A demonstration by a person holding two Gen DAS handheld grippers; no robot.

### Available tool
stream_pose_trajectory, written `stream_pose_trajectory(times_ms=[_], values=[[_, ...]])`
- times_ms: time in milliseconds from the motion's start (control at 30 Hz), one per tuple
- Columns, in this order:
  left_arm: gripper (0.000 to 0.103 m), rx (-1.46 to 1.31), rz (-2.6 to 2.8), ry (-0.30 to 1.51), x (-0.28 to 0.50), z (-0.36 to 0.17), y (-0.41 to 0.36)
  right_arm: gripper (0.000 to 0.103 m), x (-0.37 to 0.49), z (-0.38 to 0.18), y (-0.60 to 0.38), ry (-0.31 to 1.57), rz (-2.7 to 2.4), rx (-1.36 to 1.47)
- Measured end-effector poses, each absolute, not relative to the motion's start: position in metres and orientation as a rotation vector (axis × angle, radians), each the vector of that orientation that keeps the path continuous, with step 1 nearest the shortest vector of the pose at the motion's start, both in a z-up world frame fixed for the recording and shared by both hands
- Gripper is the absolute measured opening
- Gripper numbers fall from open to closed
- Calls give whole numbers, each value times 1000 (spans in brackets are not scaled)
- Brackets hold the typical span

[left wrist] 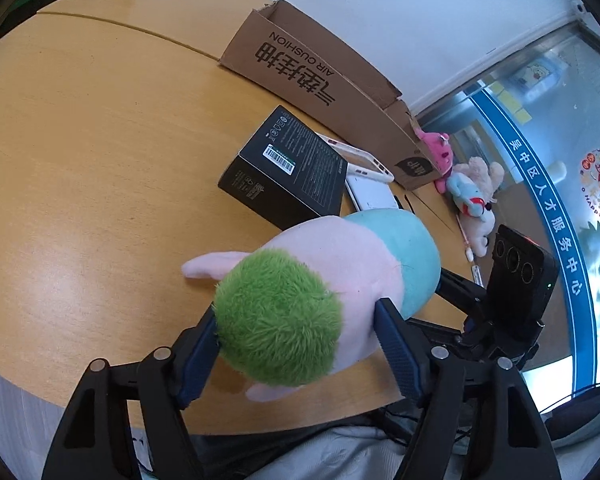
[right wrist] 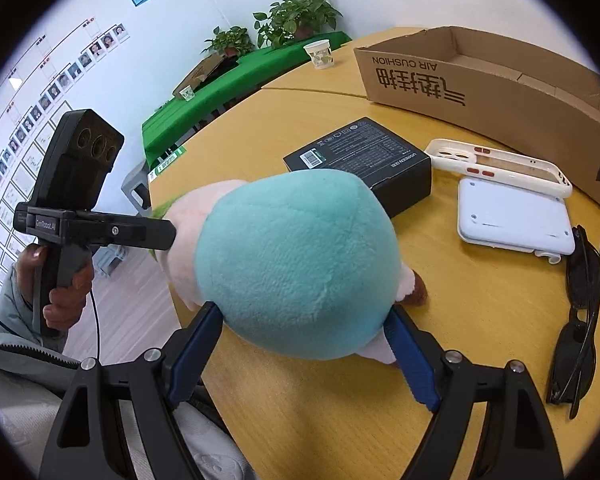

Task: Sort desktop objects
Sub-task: 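Lift the plush toy off the table with both grippers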

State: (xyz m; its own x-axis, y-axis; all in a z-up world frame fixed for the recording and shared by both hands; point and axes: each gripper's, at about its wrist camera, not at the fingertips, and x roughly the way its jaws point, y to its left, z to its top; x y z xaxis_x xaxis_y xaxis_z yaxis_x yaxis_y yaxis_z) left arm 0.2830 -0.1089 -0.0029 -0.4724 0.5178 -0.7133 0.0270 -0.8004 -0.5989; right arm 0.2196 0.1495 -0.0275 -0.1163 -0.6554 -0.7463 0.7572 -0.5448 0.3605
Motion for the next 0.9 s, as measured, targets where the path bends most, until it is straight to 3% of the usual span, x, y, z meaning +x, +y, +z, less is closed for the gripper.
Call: stream_pose_trajectory(times_ms=[200,333,767,900], values=[[59,-1387,2371,-694,273,15,-95,83,228,-27,141,191,-1891,1095],[58,-1268,2418,-623,263,48,-91,80,230,-9,150,111,-1964,1030],[56,-493,2587,-64,141,265,-25,79,162,165,177,52,-2440,472],[56,-355,2585,34,101,317,-16,78,123,215,179,37,-2502,356]])
